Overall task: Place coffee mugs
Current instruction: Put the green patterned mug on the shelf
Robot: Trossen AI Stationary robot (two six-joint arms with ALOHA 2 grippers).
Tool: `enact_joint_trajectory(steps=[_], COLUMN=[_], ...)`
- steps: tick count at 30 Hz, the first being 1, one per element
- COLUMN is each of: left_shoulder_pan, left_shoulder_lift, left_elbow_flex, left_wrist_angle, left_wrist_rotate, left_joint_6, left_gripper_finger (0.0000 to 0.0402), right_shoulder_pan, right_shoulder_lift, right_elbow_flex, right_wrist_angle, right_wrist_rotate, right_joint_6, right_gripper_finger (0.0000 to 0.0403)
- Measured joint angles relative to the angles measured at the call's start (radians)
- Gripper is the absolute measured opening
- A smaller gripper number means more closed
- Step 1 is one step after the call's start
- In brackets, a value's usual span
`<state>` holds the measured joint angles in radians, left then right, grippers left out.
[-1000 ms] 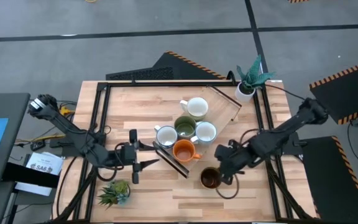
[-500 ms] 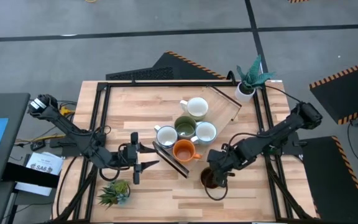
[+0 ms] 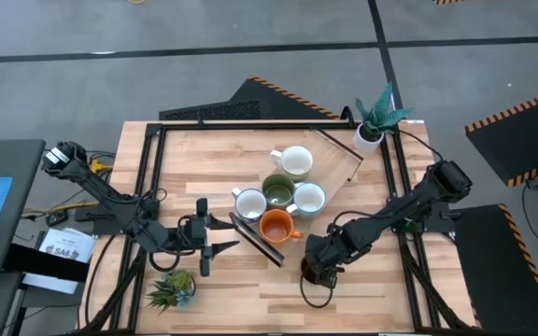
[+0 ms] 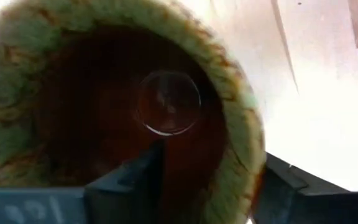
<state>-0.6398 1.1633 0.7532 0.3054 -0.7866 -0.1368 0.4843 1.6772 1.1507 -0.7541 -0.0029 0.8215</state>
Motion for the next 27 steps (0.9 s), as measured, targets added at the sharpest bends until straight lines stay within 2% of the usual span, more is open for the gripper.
enact_joint_trajectory(steps=[3,8,12,17,23,27], left_shoulder_pan=[0.000,0.000,0.000,0.000,0.000,0.000], left_shoulder_lift=[0.000,0.000,0.000,0.000,0.001,0.001], left_elbow_flex=[0.000,0.000,0.000,0.000,0.000,0.000], left_wrist_angle=[-0.001,-0.002,-0.003,-0.003,-0.003,-0.003], left_wrist_rotate=[0.001,0.001,0.001,0.000,-0.002,-0.004], left_joint_6=[0.000,0.001,0.001,0.001,0.001,0.010], left_gripper_finger=[0.0171,0.0171,0.0171,0.0171,0.0171,0.0171], right_shoulder_pan=[0.000,-0.005,-0.009,-0.010,-0.029,-0.088], right_shoulder_lift=[-0.002,-0.026,-0.052,-0.117,-0.326,-0.478], right_elbow_flex=[0.000,-0.002,-0.002,-0.002,-0.002,0.050], right_wrist_angle=[0.007,-0.009,-0.039,-0.243,-0.507,-0.627], right_wrist_rotate=[0.000,0.022,0.019,-0.060,-0.088,-0.005], right_joint_6=[0.009,0.008,-0.010,-0.033,0.033,0.106], right_gripper_finger=[0.0189,0.0055,0.0058,0.0058,0.0058,0.0058])
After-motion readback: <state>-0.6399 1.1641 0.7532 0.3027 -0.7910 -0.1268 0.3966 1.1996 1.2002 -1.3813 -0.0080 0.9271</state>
